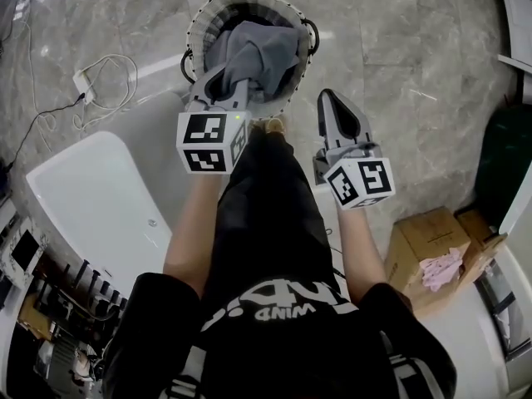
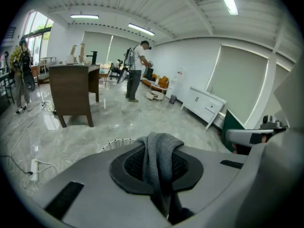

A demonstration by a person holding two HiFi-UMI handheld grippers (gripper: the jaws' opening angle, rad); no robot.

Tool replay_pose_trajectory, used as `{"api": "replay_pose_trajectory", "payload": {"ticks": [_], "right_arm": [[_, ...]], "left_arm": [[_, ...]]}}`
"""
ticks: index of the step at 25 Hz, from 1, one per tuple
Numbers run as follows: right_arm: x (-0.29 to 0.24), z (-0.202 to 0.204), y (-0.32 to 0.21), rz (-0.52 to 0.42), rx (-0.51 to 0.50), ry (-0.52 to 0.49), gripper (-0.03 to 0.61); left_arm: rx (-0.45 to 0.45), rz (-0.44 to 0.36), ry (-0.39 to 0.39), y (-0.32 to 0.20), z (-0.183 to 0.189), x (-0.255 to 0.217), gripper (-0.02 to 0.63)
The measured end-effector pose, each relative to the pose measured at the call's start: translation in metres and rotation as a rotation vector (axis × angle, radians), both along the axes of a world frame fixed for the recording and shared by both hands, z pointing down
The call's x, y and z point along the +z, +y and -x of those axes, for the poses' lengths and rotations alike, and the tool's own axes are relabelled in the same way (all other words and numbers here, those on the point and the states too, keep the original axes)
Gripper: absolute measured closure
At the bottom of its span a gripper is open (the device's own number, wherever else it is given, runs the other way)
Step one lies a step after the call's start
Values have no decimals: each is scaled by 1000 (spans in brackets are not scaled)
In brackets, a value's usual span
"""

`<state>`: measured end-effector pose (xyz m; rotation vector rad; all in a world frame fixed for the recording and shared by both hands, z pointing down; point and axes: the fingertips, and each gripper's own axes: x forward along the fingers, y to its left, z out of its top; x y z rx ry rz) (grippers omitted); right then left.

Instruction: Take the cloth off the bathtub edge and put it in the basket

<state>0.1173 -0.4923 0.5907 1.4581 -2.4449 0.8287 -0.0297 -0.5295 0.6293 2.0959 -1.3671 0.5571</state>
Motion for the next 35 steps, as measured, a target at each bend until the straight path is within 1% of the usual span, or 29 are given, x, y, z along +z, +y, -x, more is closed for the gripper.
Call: {"api": "replay_pose_trajectory", "payload": {"ticks": [1, 2, 4, 6, 7, 8, 14, 20, 22, 23, 27, 30, 31, 33, 35], "right_arm": [[0, 0, 0, 0, -1, 2, 565], [0, -1, -1, 1, -1, 5, 565], [4, -3, -2, 6, -1, 10, 565], [11, -3, -3, 15, -2, 9, 565], [14, -3, -2, 21, -2, 5, 565], [17, -1, -1, 25, -4, 1, 565], [19, 8, 10, 38, -29, 4, 565], [-7, 16, 9, 1, -55, 7, 565], [-22, 16, 7, -12, -57, 10, 565], [-30, 16, 6, -18, -55, 9, 565], [-64, 17, 1, -51, -56, 16, 565], [-99, 22, 2, -84, -70, 5, 565], [-111, 24, 5, -94, -79, -2, 565], [-137, 27, 10, -113, -102, -13, 565], [-162, 30, 15, -135, -129, -22, 565]], "left_arm": [[-7, 17, -14, 3, 2, 5, 573], [-13, 37, -30, 6, 4, 11, 535], [-24, 90, -68, 14, 9, 30, 411], [-33, 137, -110, 23, 15, 52, 329], [-35, 145, -125, 27, 18, 59, 299], [-38, 145, -130, 30, 21, 62, 284], [-32, 161, -114, 44, 30, 63, 276], [-34, 115, -91, 40, 31, 27, 276], [-24, 93, -78, 37, 28, 5, 282], [-19, 76, -67, 35, 26, -8, 298], [6, -6, -29, 34, 17, -66, 429], [2, -66, -19, 42, 17, -112, 538], [0, -81, -15, 45, 17, -128, 562], [13, -96, 3, 53, 14, -157, 588], [38, -108, 48, 60, 7, -185, 598]]}}
